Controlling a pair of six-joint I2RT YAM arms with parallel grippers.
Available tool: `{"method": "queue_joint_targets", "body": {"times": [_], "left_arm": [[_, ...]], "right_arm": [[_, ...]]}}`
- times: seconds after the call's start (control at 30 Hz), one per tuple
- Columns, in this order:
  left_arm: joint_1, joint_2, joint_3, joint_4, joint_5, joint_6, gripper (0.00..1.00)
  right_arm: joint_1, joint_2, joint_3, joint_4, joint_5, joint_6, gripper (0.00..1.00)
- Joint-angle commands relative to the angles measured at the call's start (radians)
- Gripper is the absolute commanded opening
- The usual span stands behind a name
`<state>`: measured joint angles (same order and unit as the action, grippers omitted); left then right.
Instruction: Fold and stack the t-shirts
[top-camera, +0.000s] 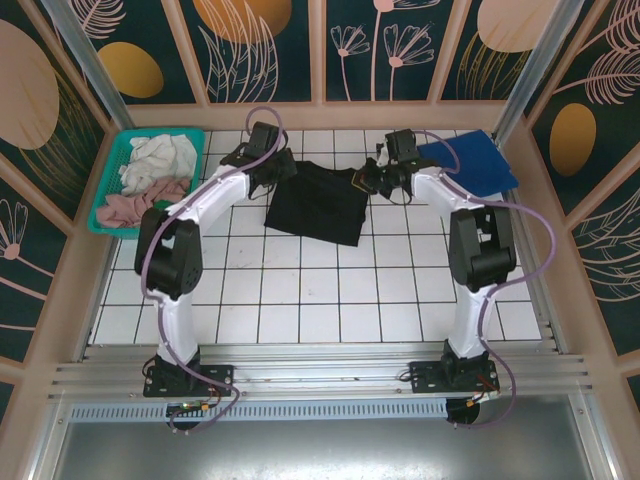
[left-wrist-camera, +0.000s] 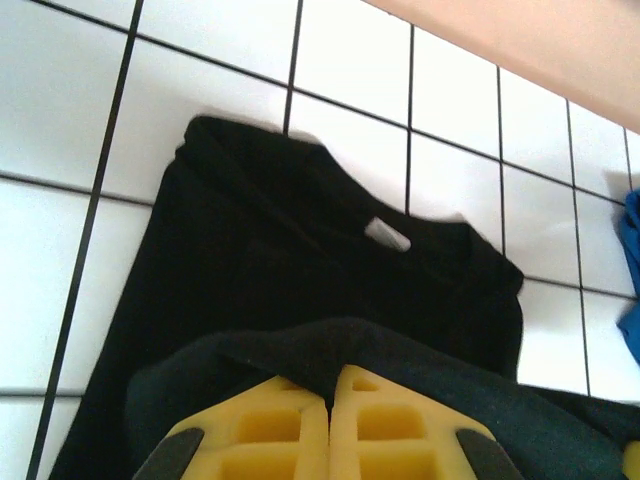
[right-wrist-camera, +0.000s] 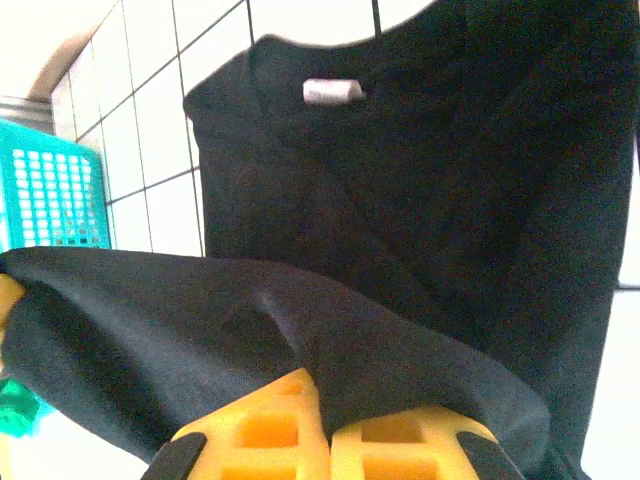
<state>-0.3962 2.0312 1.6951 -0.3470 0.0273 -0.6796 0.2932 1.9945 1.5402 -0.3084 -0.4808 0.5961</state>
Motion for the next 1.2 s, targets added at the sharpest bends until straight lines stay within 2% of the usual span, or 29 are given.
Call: {"method": "queue_joint_targets", "body": {"times": [0.0,0.1,0.17,0.23,0.27,0.3,0.33,0.4,0.47,0.5,0.57,0.63,0.7,0.83,1.0,1.07,1.1,1.17], "left_arm": [[0.033,0.099,0.146,-0.057,0.028,0.03,0.0],[0.049,0.197,0.267,-0.091,0.057,0.035,0.05],[0.057,0.249,0.33,-0.102,0.091,0.038,0.19],[0.067,0.289,0.376,-0.121,0.101,0.04,0.27],[0.07,0.305,0.393,-0.125,0.104,0.045,0.33],[0.076,0.316,0.403,-0.131,0.102,0.049,0.4],[0.082,0.322,0.413,-0.139,0.097,0.052,0.44],[0.095,0.322,0.422,-0.153,0.099,0.075,0.44],[0.095,0.292,0.393,-0.149,0.087,0.123,0.45],[0.094,0.279,0.367,-0.138,0.095,0.144,0.45],[0.089,0.254,0.308,-0.113,0.108,0.191,0.46],[0.076,0.25,0.257,-0.093,0.129,0.243,0.46],[0.061,0.274,0.23,-0.09,0.149,0.279,0.46],[0.045,0.312,0.16,-0.08,0.149,0.278,0.44],[0.042,0.224,-0.072,0.014,0.115,0.224,0.42],[0.029,0.18,-0.159,0.033,0.097,0.207,0.4],[0.015,0.156,-0.202,0.042,0.09,0.198,0.4],[-0.022,0.108,-0.294,0.084,0.099,0.177,0.39]], "right_arm": [[-0.029,0.091,0.122,-0.052,-0.039,-0.045,0.0],[-0.049,0.168,0.22,-0.093,-0.025,-0.062,0.0],[-0.065,0.207,0.281,-0.121,-0.018,-0.065,0.03],[-0.083,0.239,0.326,-0.123,-0.03,-0.069,0.13],[-0.09,0.257,0.353,-0.121,-0.037,-0.075,0.23],[-0.098,0.275,0.38,-0.121,-0.039,-0.084,0.28],[-0.105,0.298,0.421,-0.142,-0.03,-0.094,0.28],[-0.112,0.336,0.518,-0.234,0.012,-0.128,0.31],[-0.102,0.307,0.519,-0.27,0.119,-0.157,0.39],[-0.092,0.272,0.475,-0.251,0.163,-0.165,0.43],[-0.061,0.161,0.304,-0.142,0.241,-0.162,0.44],[-0.013,0.059,0.118,0.031,0.236,-0.18,0.46],[0.02,0.04,0.036,0.127,0.235,-0.18,0.47],[0.019,0.191,0.151,0.104,0.188,-0.174,0.36],[-0.009,0.378,0.364,0.034,0.223,-0.151,0.2],[-0.029,0.447,0.448,-0.013,0.223,-0.086,0.18],[-0.042,0.482,0.495,-0.025,0.182,-0.066,0.2],[-0.048,0.518,0.563,-0.059,0.182,-0.046,0.25]]}}
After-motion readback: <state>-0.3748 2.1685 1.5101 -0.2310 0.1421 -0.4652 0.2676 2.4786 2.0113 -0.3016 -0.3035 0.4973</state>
